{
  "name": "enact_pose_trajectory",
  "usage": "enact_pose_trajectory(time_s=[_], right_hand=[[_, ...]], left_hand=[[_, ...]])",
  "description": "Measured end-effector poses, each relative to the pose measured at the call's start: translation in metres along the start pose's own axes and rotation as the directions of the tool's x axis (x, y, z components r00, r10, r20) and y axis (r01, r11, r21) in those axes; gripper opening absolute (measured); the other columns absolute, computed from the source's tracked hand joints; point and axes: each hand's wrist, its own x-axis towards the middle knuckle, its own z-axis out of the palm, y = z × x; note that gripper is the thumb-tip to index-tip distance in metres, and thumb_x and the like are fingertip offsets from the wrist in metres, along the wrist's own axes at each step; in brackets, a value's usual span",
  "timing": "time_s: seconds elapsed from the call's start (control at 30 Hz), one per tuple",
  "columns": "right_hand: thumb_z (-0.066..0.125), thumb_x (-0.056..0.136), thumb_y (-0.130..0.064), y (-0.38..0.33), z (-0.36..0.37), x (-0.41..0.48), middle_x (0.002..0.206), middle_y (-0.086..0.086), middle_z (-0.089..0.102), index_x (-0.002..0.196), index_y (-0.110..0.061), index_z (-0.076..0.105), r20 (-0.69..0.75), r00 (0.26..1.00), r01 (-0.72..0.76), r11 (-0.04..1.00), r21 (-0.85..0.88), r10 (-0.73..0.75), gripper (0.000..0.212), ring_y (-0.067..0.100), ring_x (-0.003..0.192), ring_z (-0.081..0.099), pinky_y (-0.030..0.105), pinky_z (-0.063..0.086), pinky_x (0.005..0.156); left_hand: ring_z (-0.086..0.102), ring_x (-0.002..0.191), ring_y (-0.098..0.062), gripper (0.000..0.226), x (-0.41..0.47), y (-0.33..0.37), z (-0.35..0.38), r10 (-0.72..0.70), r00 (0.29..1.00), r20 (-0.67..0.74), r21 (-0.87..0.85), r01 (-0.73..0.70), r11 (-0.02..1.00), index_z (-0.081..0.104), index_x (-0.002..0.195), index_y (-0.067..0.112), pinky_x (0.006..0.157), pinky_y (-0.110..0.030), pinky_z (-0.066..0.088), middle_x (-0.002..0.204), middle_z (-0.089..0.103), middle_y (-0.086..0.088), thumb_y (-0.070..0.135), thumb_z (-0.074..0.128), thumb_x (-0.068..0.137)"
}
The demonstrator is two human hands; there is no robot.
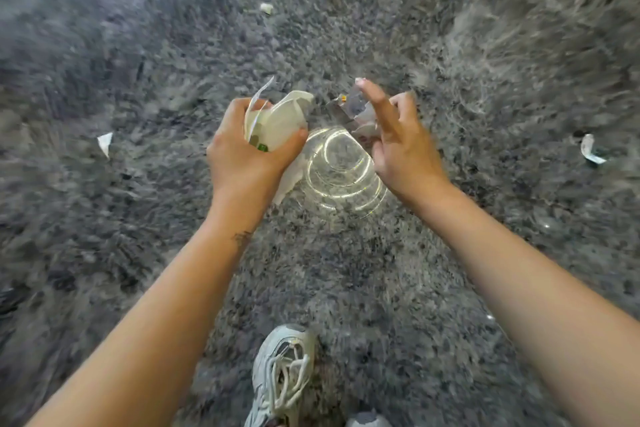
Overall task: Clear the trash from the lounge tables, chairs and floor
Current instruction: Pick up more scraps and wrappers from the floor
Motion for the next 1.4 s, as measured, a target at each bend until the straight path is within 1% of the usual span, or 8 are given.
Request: enact_pose_trajectory(time_s=[0.07, 0.2, 0.3, 0.57, 1.0, 1.17, 1.3, 1.4], right_hand=[[0.048, 0.084, 0.006, -0.052, -0.035, 0.007, 0.106, 0.002, 0.038, 0.142, -0.040, 0.021, 0.027, 0.999, 0.027, 0.999, 0.038, -0.028, 0.079, 0.012, 0.076, 0.056, 0.043, 0.051, 0.054], [0.053, 0.080, 0.008, -0.163, -0.117, 0.018, 0.105, 0.002, 0.041, 0.144, -0.035, 0.020, 0.009, 0.990, 0.140, 0.981, 0.134, -0.142, 0.084, -0.001, 0.065, 0.043, 0.043, 0.052, 0.053], [0.058, 0.083, 0.002, -0.250, -0.184, 0.024, 0.105, 0.006, 0.043, 0.145, -0.032, 0.023, 0.025, 0.974, 0.219, 0.961, 0.169, -0.226, 0.079, 0.019, 0.070, 0.052, 0.044, 0.052, 0.057], [0.056, 0.078, 0.003, -0.453, -0.311, 0.053, 0.107, 0.014, 0.045, 0.142, -0.022, 0.033, 0.013, 0.886, 0.455, 0.876, 0.159, -0.463, 0.073, 0.039, 0.077, 0.054, 0.034, 0.037, 0.057], [0.052, 0.081, 0.000, -0.716, -0.327, 0.112, 0.117, 0.010, 0.040, 0.136, -0.020, 0.029, 0.125, 0.740, 0.615, 0.741, 0.270, -0.660, 0.063, 0.037, 0.086, 0.055, 0.032, 0.036, 0.060], [0.052, 0.081, 0.000, -0.803, -0.307, 0.168, 0.121, 0.011, 0.041, 0.134, -0.019, 0.029, 0.125, 0.708, 0.645, 0.708, 0.287, -0.695, 0.061, 0.036, 0.090, 0.055, 0.038, 0.046, 0.066], [0.050, 0.081, 0.000, -0.856, -0.298, 0.232, 0.123, 0.012, 0.042, 0.133, -0.017, 0.031, 0.097, 0.727, 0.637, 0.721, 0.274, -0.680, 0.057, 0.036, 0.093, 0.053, 0.037, 0.044, 0.067], [0.050, 0.081, 0.000, -0.882, -0.291, 0.291, 0.124, 0.012, 0.041, 0.134, -0.016, 0.031, 0.066, 0.760, 0.607, 0.743, 0.282, -0.646, 0.058, 0.034, 0.092, 0.054, 0.033, 0.042, 0.065]], left_hand=[[0.055, 0.069, 0.006, 0.037, -0.006, 0.044, -0.047, -0.010, 0.999, -0.053, 0.006, 0.011, 1.000, 0.054, 0.092, 0.030, 0.061, -0.011, 0.044, 0.077, 0.059, 0.018, 0.034, 0.081, 0.067], [0.058, 0.077, -0.004, 0.039, -0.019, 0.142, -0.145, -0.015, 0.986, -0.164, 0.036, 0.021, 0.999, 0.054, 0.093, 0.032, 0.066, -0.019, 0.047, 0.080, 0.059, 0.018, 0.037, 0.081, 0.066], [0.059, 0.083, -0.016, 0.039, -0.031, 0.221, -0.218, -0.005, 0.969, -0.247, 0.046, 0.017, 0.999, 0.055, 0.096, 0.028, 0.071, -0.034, 0.051, 0.084, 0.060, 0.015, 0.033, 0.081, 0.068], [0.056, 0.083, -0.019, 0.043, -0.069, 0.378, -0.392, 0.073, 0.876, -0.477, 0.157, 0.003, 0.988, 0.058, 0.102, 0.019, 0.070, -0.032, 0.046, 0.092, 0.063, 0.000, 0.027, 0.082, 0.067], [0.058, 0.082, -0.025, 0.042, -0.061, 0.427, -0.630, 0.051, 0.688, -0.724, 0.170, 0.107, 0.980, 0.058, 0.102, 0.016, 0.065, -0.033, 0.043, 0.091, 0.064, -0.007, 0.028, 0.081, 0.068], [0.060, 0.082, -0.026, 0.042, 0.001, 0.429, -0.710, 0.121, 0.666, -0.736, 0.219, 0.064, 0.974, 0.058, 0.101, 0.015, 0.069, -0.037, 0.049, 0.088, 0.065, -0.005, 0.026, 0.081, 0.067], [0.061, 0.087, -0.029, 0.044, 0.072, 0.436, -0.766, 0.152, 0.687, -0.711, 0.223, 0.015, 0.975, 0.058, 0.104, 0.011, 0.075, -0.042, 0.050, 0.092, 0.066, -0.010, 0.023, 0.081, 0.069], [0.060, 0.085, -0.025, 0.042, 0.135, 0.443, -0.797, 0.193, 0.689, -0.698, 0.237, -0.031, 0.971, 0.058, 0.102, 0.012, 0.074, -0.037, 0.049, 0.091, 0.065, -0.006, 0.024, 0.081, 0.069]])
